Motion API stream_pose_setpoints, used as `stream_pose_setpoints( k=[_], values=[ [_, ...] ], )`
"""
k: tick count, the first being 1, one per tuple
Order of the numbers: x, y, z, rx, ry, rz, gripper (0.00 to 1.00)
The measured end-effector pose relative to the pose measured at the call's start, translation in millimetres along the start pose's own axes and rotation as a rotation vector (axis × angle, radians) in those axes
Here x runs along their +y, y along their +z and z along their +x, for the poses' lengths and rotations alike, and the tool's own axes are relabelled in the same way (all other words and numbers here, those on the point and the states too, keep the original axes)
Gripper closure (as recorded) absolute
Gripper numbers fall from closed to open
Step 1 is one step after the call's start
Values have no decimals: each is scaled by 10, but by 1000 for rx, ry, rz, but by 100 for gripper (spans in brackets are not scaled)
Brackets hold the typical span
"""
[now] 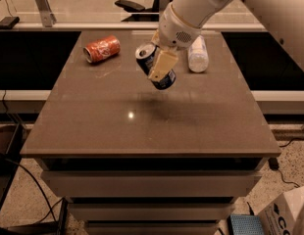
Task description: Knock pepsi can over
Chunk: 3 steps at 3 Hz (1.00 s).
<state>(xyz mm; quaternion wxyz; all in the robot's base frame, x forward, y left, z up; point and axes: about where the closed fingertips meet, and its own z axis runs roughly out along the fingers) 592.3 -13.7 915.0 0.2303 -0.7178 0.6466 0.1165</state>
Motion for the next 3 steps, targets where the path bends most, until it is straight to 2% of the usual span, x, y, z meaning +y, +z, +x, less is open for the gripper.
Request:
stream_pose_setpoints(
  k=[3],
  values=[
    [51, 35, 97, 250, -6, -66, 100]
  ],
)
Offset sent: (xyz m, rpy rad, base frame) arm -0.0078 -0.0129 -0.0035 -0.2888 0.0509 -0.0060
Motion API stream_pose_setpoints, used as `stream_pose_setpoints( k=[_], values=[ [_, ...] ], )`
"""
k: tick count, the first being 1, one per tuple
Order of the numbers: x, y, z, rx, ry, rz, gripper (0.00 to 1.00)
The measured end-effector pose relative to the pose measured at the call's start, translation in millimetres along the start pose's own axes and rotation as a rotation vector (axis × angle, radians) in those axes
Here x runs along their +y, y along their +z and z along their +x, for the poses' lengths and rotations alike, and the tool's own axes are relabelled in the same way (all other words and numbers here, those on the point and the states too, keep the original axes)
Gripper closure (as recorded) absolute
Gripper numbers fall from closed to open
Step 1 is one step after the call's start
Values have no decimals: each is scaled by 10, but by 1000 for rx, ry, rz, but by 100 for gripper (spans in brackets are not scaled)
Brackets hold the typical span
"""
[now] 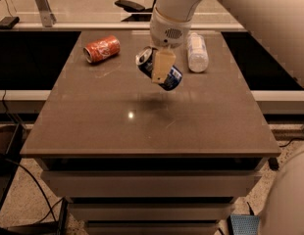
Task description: Knock pepsi can over
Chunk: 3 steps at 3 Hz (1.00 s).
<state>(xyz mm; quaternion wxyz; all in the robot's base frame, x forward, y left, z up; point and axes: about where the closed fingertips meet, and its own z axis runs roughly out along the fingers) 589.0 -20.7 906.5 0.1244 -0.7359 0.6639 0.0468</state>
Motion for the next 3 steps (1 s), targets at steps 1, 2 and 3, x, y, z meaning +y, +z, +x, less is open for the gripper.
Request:
stream_pose_setpoints(
  k=[1, 2, 3],
  values=[
    [-13, 62, 32, 74, 11, -21, 100],
    [-36, 114, 80, 137, 23, -32, 100],
    [-48, 158, 130, 186, 33, -35, 100]
  ],
)
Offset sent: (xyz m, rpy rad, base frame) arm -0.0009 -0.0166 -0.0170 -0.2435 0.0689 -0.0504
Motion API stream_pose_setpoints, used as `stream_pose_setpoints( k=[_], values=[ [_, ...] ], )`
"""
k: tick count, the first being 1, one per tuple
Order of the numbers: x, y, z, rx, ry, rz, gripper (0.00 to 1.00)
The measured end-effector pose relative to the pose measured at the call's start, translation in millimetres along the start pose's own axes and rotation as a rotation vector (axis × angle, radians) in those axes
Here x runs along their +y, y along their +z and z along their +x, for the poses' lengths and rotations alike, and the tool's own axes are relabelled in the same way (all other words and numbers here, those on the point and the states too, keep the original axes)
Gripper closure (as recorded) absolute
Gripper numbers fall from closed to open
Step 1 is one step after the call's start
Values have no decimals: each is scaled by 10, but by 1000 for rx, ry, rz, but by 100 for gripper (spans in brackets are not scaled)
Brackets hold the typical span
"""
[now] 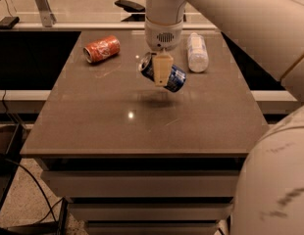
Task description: Knock pepsi can over
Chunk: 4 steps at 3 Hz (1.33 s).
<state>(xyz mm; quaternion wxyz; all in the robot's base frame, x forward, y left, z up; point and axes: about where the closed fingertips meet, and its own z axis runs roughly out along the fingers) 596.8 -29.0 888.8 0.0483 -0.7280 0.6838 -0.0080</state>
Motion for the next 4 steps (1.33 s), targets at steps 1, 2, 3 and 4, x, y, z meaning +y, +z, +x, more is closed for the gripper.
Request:
stream_pose_setpoints(
  k=[1, 2, 3, 4],
  values=[
    [-3, 45, 30, 31, 8, -4, 100],
    [-4, 83, 52, 60, 13, -5, 100],
    [0, 118, 71, 90, 17, -3, 100],
    [10, 167, 88, 125, 17, -3, 100]
  ],
)
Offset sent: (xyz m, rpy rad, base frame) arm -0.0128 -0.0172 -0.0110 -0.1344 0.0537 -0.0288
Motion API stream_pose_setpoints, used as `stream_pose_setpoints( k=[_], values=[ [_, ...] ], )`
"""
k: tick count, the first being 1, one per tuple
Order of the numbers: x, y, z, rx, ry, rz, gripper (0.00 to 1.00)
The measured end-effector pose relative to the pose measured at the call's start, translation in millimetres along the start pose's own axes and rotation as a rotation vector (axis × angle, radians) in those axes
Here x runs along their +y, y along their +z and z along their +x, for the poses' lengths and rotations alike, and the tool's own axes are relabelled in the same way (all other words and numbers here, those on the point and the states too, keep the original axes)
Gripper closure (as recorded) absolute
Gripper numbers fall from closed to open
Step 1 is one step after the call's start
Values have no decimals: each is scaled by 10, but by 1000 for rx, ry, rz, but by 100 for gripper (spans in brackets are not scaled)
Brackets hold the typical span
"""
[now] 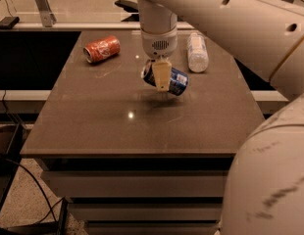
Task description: Knock pepsi can over
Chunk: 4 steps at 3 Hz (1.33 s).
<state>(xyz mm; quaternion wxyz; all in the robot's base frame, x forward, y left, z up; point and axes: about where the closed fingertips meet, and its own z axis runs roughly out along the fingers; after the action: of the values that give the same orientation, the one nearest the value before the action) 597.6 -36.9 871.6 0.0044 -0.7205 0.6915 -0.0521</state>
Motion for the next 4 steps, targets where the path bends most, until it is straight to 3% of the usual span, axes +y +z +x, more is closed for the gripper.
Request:
stream_pose_setpoints(
  k=[3, 4],
  values=[
    [23, 163, -22, 87, -12, -15, 100],
    [27, 198, -42, 89, -13, -22, 83]
  ],
)
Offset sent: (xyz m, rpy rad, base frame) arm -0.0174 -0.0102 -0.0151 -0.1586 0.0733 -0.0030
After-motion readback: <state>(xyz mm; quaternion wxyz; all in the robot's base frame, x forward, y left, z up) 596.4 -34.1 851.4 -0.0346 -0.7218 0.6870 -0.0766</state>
